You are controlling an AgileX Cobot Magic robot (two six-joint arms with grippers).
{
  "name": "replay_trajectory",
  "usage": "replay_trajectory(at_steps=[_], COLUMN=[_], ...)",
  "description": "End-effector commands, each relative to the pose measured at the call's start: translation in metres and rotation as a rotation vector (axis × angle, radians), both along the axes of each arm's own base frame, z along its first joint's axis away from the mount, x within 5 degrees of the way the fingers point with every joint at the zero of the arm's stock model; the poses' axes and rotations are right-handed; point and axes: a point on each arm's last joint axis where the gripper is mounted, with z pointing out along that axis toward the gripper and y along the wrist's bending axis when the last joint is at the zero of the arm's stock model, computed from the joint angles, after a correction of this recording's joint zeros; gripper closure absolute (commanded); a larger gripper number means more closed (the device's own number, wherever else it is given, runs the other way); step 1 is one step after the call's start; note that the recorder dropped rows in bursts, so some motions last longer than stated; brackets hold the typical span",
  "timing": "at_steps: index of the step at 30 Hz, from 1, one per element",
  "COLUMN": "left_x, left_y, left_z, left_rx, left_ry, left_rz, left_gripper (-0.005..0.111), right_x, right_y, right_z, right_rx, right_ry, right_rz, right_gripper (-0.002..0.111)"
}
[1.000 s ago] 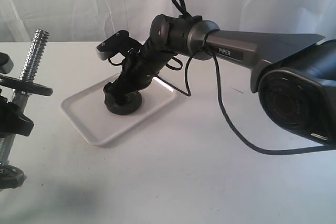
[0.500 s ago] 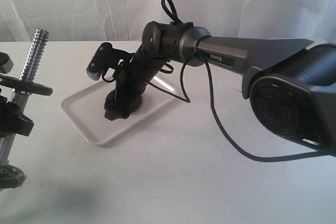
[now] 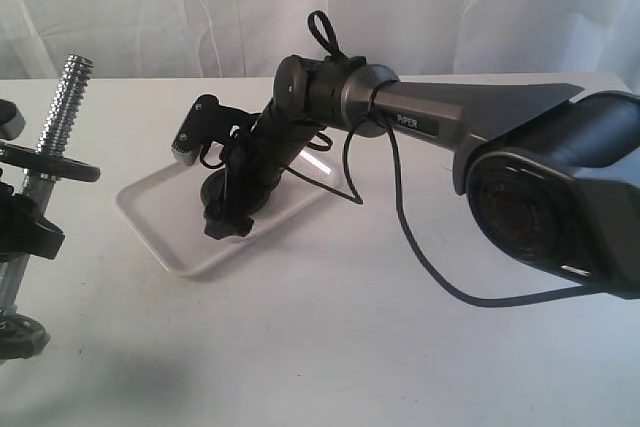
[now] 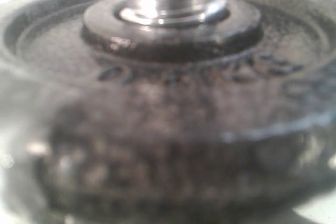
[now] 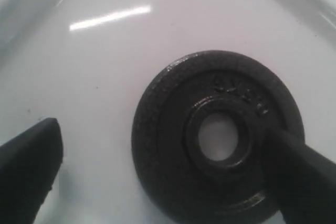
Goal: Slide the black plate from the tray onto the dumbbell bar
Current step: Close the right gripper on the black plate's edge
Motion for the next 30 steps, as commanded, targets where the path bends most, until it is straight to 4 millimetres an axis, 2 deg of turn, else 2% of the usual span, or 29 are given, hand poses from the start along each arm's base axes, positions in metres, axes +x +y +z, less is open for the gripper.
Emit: replay_trajectory(at_steps=[1, 11, 17, 26, 30], left_x=[0.006, 0.006, 0.006, 0.006, 0.006], left_y=[0.001, 0.001, 0.001, 0.001, 0.001], left_z=[0.028, 0.028, 0.028, 0.028, 0.028], left_rx=[-0.059, -0.059, -0.060, -0.061, -0.063], left_ry=[-0.166, -0.166, -0.166, -0.165, -0.165], left_rz=[0.072, 0.072, 0.074, 0.075, 0.077], left_gripper=[0.107, 0.107, 0.107, 0.107, 0.107], right_x=[0.004, 0.003, 0.004, 0.014, 0.010], right_y=[0.000, -0.003, -0.010, -0.011, -0.010], right_z=[-0.010, -0.013, -0.016, -0.032, -0.045], right_rx=[0.017, -0.053, -0.164, -0.085, -0.097], right_ry=[0.003, -0.032, -0.084, -0.022, 0.042], right_rz=[-0.025, 0.033, 0.105, -0.157, -0.163], right_gripper=[0.012, 0.012, 0.012, 0.012, 0.012])
